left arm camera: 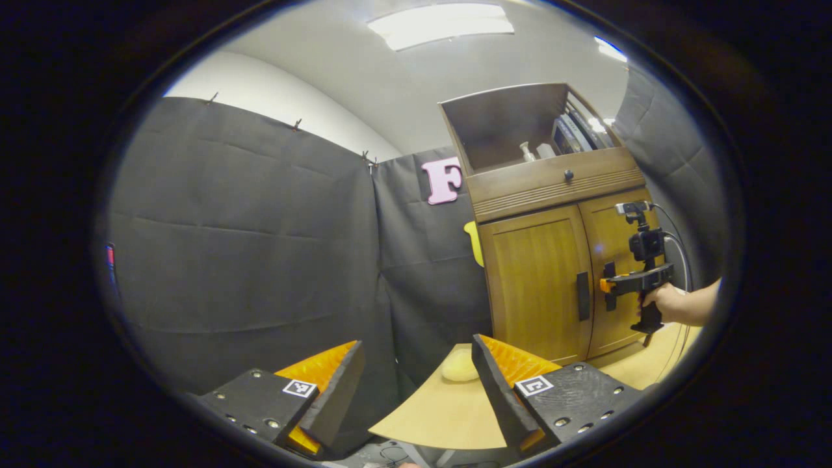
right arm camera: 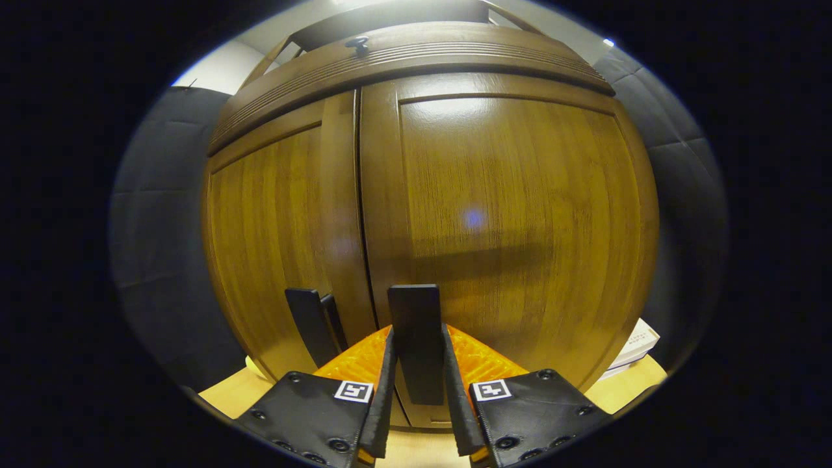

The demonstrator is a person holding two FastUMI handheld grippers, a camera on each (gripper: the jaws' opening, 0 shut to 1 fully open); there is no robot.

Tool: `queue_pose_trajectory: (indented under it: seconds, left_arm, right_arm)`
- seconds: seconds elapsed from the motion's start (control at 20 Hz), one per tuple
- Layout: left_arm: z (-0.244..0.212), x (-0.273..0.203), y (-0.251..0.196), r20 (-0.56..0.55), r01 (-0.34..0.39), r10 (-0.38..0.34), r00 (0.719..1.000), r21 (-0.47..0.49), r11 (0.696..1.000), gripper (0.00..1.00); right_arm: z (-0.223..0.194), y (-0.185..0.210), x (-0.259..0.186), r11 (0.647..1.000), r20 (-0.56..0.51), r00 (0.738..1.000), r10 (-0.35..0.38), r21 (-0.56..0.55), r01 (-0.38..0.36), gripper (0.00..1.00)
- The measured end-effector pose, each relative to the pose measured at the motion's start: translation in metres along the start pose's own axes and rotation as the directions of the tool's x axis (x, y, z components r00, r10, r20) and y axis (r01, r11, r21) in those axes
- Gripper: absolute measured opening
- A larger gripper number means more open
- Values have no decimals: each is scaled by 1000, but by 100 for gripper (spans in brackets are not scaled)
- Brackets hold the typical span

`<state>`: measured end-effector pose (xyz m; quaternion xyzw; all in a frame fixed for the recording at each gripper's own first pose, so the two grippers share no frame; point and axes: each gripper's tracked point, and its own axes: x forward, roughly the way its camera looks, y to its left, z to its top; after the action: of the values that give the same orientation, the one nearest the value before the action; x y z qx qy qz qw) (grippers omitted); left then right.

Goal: Open the right door of the double-door shoe cabinet with the right hand, and open the left door with the left hand.

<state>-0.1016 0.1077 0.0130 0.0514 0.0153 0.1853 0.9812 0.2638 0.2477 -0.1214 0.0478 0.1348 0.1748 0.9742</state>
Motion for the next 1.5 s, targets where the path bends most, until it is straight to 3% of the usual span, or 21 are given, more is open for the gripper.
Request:
queue_pose_trajectory:
  seconds: [0.05, 0.2, 0.35, 0.85, 1.0, 1.15, 1.5]
  left_arm:
    - [1, 1, 0, 2, 1, -1, 1000, -1, 1000, 95]
    - [3, 0, 0, 4, 17, -17, 1000, -9, 1000, 95]
    - [6, 1, -1, 12, 39, -39, 999, -16, 999, 95]
    - [7, 7, -11, 24, 158, -157, 987, -53, 986, 95]
    - [9, 9, -11, 35, 199, -197, 980, -58, 978, 95]
    - [11, 13, -15, 43, 237, -234, 971, -67, 969, 95]
    - [0, 24, -30, 63, 342, -338, 939, -80, 936, 95]
  right_arm:
    - [2, 2, -10, 1000, -3, 1000, 8, -12, -8, 29]
    - [2, 3, -12, 999, -18, 999, 33, -6, -33, 19]
    - [3, 3, -20, 999, -21, 999, 44, -9, -44, 23]
    - [-3, -1, -70, 996, -39, 995, 92, 2, -92, 19]
    - [-2, -6, -85, 995, -42, 994, 96, -8, -96, 26]
    - [-6, -13, -104, 994, -48, 993, 106, -12, -107, 19]
    - [-10, -31, -143, 993, -55, 992, 117, -13, -118, 23]
